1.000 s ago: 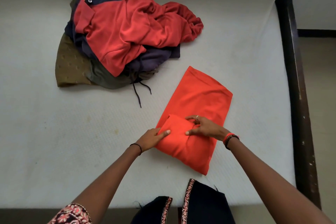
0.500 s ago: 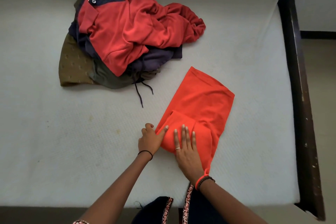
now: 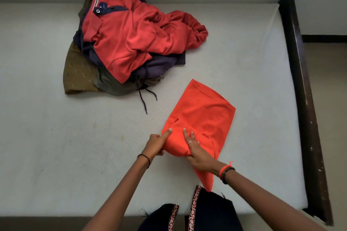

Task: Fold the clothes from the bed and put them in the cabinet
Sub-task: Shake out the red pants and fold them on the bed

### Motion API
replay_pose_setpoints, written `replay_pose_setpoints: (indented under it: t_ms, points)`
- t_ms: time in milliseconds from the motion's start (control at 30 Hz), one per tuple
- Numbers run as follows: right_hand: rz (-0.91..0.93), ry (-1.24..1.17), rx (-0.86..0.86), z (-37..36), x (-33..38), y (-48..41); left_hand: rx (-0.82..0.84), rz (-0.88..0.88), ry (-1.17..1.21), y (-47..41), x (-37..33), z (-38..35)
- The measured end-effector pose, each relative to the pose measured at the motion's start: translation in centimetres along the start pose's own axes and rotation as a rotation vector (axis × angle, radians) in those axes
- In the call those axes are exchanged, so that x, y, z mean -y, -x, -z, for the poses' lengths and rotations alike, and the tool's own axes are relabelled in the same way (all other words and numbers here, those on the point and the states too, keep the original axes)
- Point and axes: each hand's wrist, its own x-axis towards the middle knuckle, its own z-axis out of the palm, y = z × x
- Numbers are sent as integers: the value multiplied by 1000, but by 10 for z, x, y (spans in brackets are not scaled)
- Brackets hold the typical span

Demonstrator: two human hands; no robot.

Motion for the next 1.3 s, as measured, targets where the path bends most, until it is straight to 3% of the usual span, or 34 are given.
replay_pose_setpoints:
  t_ms: [100, 233, 500, 600, 700, 900, 1100, 1300]
  points:
    - [23, -213, 87, 50, 1, 3, 41, -77, 71, 15, -25, 2]
    - [-36, -452, -5, 120, -11, -4, 66, -180, 188, 22, -56, -6]
    - [-120, -321, -145, 201, -55, -51, -58, -104, 167, -17, -62, -51]
    - [-144, -175, -257, 207, -71, -66, 36, 24, 161, -32, -50, -72]
    - [-212, -178, -365, 210, -81, -69, 125, 41, 238, -38, -43, -84]
    - [-297, -305, -190, 209, -93, -62, 151, 14, 577, -48, -47, -104]
    - [-285, -564, -234, 186, -100, -48, 76, -84, 653, -54, -81, -121]
    - [-292, -1053, -80, 159, -101, -5, 387, 122, 585, -36, -111, -108]
